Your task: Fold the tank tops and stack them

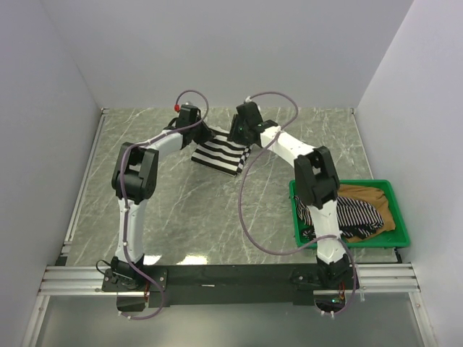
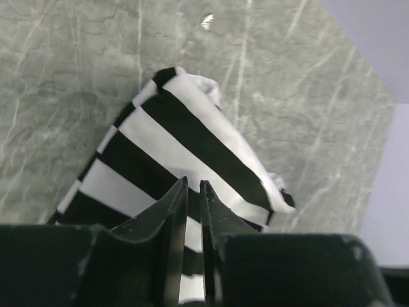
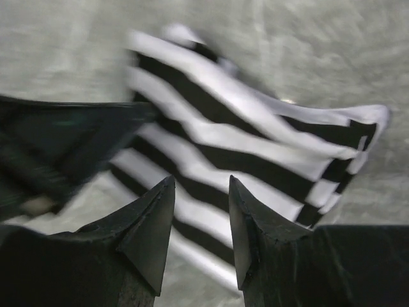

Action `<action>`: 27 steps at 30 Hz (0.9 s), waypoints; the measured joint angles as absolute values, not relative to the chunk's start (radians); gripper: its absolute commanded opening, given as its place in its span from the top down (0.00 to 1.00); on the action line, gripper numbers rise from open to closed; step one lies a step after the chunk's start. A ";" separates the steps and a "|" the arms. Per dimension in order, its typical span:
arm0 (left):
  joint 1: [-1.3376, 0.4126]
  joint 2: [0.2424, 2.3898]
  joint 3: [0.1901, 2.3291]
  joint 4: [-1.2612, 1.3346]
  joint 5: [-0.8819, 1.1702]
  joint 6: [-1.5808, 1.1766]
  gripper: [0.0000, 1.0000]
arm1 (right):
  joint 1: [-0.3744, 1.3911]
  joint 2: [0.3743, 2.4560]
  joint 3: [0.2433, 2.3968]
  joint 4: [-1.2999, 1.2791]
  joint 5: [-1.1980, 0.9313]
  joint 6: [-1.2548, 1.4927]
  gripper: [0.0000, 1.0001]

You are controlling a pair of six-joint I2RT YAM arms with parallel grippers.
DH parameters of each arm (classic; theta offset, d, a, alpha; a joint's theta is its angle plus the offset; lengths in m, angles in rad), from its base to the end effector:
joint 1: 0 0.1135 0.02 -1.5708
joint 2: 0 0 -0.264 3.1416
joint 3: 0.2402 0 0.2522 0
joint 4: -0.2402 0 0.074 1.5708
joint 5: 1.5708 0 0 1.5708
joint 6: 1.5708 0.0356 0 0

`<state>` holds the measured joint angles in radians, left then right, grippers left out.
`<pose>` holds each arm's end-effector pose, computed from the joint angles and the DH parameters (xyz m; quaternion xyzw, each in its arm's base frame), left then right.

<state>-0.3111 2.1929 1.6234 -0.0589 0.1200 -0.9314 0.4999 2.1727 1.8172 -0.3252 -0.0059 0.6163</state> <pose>0.4756 -0.1574 0.1822 -0.2455 0.8553 -0.3072 0.3374 0.4433 0.2423 0.2331 0.0512 0.9011 0.2302 0.3638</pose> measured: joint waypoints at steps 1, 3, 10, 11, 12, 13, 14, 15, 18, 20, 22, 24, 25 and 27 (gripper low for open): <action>-0.313 2.215 1.641 -0.066 0.120 -0.928 0.80 | 0.495 2.205 1.822 -0.331 -0.002 0.611 0.54; -0.313 2.246 1.665 -0.076 0.118 -0.926 0.77 | 0.477 2.261 1.831 -0.352 0.007 0.606 0.54; -0.300 2.260 1.670 -0.095 0.104 -0.926 0.68 | 0.400 2.345 1.940 -0.442 0.014 0.607 0.54; -0.298 2.260 1.670 -0.096 0.103 -0.926 0.65 | 0.393 2.345 1.950 -0.448 0.015 0.607 0.54; -0.294 2.260 1.670 -0.096 0.103 -0.926 0.64 | 0.387 2.345 1.953 -0.452 0.015 0.607 0.54; -0.291 2.260 1.670 -0.096 0.104 -0.927 0.59 | 0.381 2.345 1.953 -0.457 0.015 0.607 0.53; -0.289 2.260 1.670 -0.095 0.104 -0.926 0.56 | 0.376 2.345 1.952 -0.462 0.013 0.606 0.53; -0.285 2.260 1.670 -0.095 0.103 -0.925 0.53 | 0.374 2.345 1.946 -0.464 0.011 0.604 0.53; -0.278 2.257 1.668 -0.112 0.086 -0.901 0.44 | 0.374 2.345 1.932 -0.467 -0.003 0.596 0.53; -0.274 2.248 1.668 -0.141 0.070 -0.877 0.39 | 0.375 2.346 1.935 -0.487 -0.012 0.583 0.53; -0.268 2.229 1.668 -0.188 0.051 -0.847 0.36 | 0.375 2.346 1.941 -0.498 -0.016 0.575 0.52; -0.262 2.204 1.668 -0.235 0.044 -0.813 0.34 | 0.376 2.346 1.943 -0.500 -0.018 0.566 0.52; -0.259 2.194 1.668 -0.248 0.045 -0.802 0.33 | 0.375 2.346 1.943 -0.500 -0.020 0.562 0.52; -0.248 2.164 1.658 -0.263 0.053 -0.775 0.30 | 0.376 2.346 1.943 -0.505 -0.026 0.556 0.52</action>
